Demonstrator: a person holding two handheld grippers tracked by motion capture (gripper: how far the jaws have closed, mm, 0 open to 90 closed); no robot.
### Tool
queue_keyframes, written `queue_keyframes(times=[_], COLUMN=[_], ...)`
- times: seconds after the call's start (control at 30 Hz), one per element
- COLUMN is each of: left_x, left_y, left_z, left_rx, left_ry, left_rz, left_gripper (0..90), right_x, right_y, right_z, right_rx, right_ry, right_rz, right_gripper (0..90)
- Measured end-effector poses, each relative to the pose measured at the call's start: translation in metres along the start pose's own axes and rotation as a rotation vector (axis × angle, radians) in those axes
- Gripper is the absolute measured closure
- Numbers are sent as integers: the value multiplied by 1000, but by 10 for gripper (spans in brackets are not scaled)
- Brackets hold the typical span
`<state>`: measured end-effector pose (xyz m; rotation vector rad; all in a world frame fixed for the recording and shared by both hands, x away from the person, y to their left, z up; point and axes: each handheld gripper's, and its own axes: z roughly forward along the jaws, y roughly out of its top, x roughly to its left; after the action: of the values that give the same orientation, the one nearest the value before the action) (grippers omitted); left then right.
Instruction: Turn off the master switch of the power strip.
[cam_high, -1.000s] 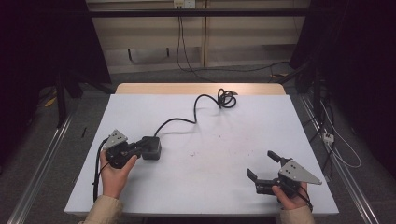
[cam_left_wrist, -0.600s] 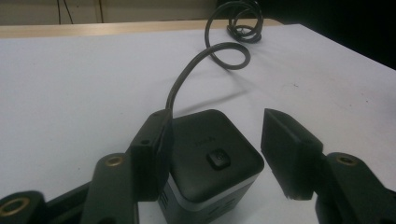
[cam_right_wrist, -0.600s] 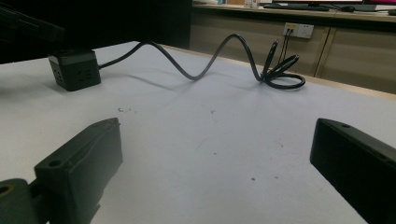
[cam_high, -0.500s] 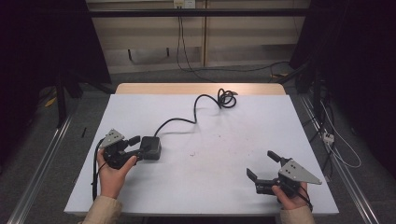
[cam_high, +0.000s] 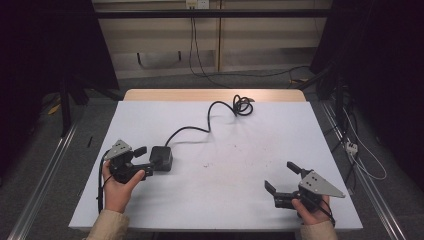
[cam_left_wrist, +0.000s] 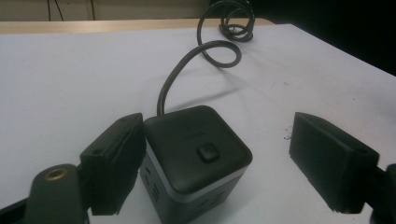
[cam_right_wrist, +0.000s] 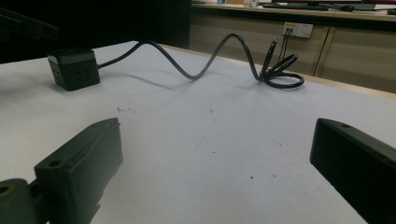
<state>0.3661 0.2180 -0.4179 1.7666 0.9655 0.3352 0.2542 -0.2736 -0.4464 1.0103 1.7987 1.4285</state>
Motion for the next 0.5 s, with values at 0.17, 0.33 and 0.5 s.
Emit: queue_keyframes(times=[0.17,0.33,0.5], left_x=[1,2,2], left_y=[-2,-4,-6], left_z=[-3,-6,-9], left_rx=[-7,-8,-16], left_ry=[-10,-14,-22], left_rz=[-6,5,7], left_gripper=[121,104,94], right_x=[0,0,0], right_y=[1,1,1], right_z=[0,-1,-1], right_rx=[-4,-4,-3], right_ry=[3,0,1], right_rz=[-1,0,0], right_gripper=[22,22,22])
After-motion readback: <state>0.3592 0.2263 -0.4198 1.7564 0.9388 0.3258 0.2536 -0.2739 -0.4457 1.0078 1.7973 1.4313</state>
